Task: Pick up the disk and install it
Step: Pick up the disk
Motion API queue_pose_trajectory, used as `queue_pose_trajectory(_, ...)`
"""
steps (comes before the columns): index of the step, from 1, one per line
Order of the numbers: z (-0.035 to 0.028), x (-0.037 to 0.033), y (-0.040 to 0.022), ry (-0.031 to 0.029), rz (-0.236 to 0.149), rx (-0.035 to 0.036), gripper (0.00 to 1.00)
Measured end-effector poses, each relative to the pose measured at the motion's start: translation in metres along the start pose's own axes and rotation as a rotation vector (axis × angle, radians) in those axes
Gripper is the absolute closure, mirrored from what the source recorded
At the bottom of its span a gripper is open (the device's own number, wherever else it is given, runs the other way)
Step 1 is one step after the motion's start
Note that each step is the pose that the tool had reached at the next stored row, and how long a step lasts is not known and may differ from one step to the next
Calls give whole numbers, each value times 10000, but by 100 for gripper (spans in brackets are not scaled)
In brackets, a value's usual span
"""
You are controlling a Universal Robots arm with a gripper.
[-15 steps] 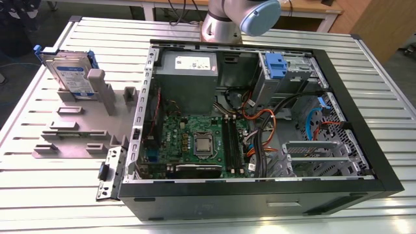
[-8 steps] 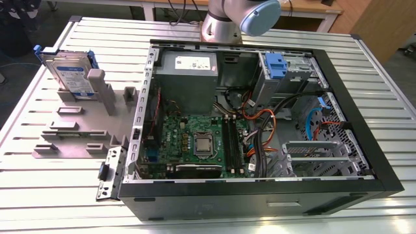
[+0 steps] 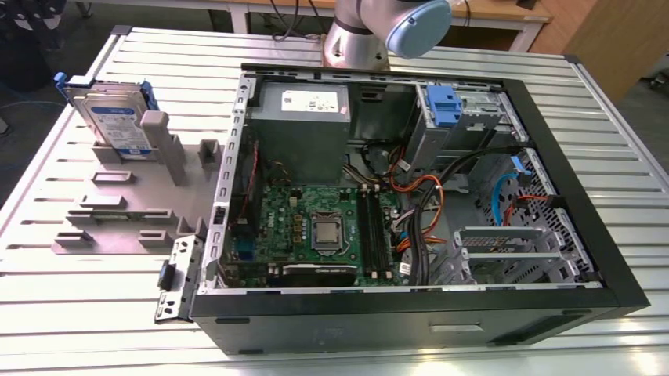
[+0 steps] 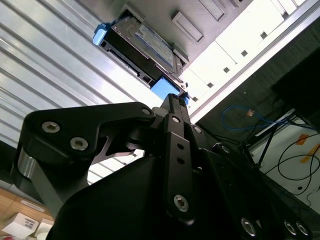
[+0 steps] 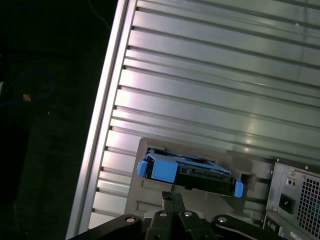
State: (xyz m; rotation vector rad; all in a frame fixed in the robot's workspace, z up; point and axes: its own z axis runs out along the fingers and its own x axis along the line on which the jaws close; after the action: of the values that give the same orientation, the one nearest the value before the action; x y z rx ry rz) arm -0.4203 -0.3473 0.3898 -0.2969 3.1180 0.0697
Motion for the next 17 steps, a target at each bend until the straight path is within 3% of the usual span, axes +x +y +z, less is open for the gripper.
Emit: queue_pose_trajectory(17, 0, 0, 0, 12, -253, -4, 89)
